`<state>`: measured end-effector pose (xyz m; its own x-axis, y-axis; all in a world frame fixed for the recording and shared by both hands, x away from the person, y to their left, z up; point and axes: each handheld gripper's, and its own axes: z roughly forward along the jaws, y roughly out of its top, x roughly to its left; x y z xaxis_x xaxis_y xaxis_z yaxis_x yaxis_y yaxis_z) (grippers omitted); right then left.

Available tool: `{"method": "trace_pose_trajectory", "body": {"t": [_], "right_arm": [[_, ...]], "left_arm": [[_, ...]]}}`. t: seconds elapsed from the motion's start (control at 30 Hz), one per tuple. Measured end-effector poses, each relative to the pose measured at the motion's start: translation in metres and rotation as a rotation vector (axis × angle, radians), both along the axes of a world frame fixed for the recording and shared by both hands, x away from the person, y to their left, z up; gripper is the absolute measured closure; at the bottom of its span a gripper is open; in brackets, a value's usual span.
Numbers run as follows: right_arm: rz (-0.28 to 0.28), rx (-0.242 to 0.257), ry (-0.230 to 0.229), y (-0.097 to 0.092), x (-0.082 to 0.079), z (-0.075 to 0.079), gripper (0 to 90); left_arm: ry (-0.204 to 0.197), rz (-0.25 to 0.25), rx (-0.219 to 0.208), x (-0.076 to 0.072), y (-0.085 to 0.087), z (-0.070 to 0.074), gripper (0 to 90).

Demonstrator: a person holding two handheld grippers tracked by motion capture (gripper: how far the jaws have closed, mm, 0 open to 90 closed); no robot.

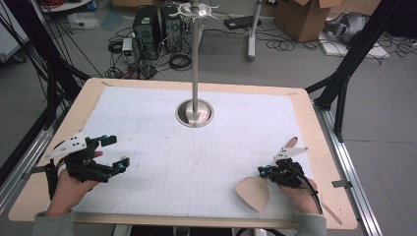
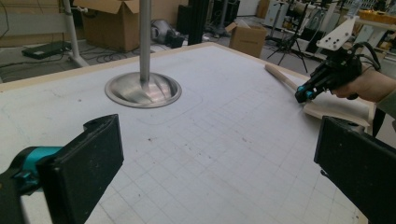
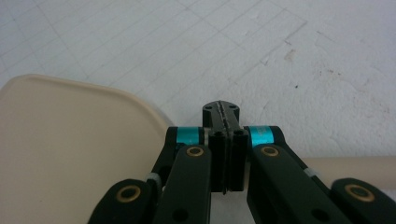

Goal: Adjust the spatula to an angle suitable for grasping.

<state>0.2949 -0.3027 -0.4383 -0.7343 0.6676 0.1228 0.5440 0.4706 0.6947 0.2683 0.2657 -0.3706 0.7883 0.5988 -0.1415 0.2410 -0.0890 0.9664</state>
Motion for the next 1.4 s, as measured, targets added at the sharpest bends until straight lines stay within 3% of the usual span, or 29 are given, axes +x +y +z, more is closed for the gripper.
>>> {"method": "trace_pose_trajectory", "body": {"t": [0.13, 0.3, 0.33, 0.5, 0.6, 0.63, 0.8, 1.1, 1.2, 1.4], "right_arm": [[0.000, 0.019, -0.004, -0.004, -0.005, -0.002, 90.0], [-0.003, -0.001, -0.019, -0.002, -0.002, -0.001, 90.0], [-0.025, 0.028, -0.038, -0.007, -0.001, 0.002, 90.0], [-0.095, 0.056, -0.089, -0.024, 0.001, 0.009, 90.0], [-0.131, 0.055, -0.109, -0.032, 0.002, 0.011, 90.0], [-0.174, 0.051, -0.142, -0.041, 0.003, 0.011, 90.0], [-0.254, 0.022, -0.211, -0.055, 0.007, 0.011, 90.0], [-0.327, -0.002, -0.211, -0.069, 0.014, 0.004, 90.0], [-0.337, -0.035, -0.213, -0.072, 0.015, 0.000, 90.0], [-0.348, -0.035, -0.182, -0.078, 0.019, -0.005, 90.0]], "left_arm": [[-0.007, -0.007, 0.002, -0.001, -0.003, 0.002, 1.8], [-0.003, -0.002, 0.012, 0.000, -0.004, 0.000, 1.8], [-0.002, -0.008, 0.012, 0.000, -0.004, 0.001, 1.8], [-0.004, -0.013, 0.014, 0.000, -0.006, 0.002, 1.8], [-0.004, -0.015, 0.013, 0.000, -0.006, 0.002, 1.8], [-0.004, -0.013, 0.012, 0.000, -0.006, 0.002, 1.8], [0.006, -0.009, 0.012, 0.001, -0.006, -0.001, 1.8], [0.009, 0.000, 0.009, 0.003, -0.002, -0.003, 1.8], [0.018, 0.018, 0.018, 0.004, -0.002, -0.004, 1.8], [0.024, 0.011, 0.021, 0.005, -0.003, -0.006, 1.8]]}}
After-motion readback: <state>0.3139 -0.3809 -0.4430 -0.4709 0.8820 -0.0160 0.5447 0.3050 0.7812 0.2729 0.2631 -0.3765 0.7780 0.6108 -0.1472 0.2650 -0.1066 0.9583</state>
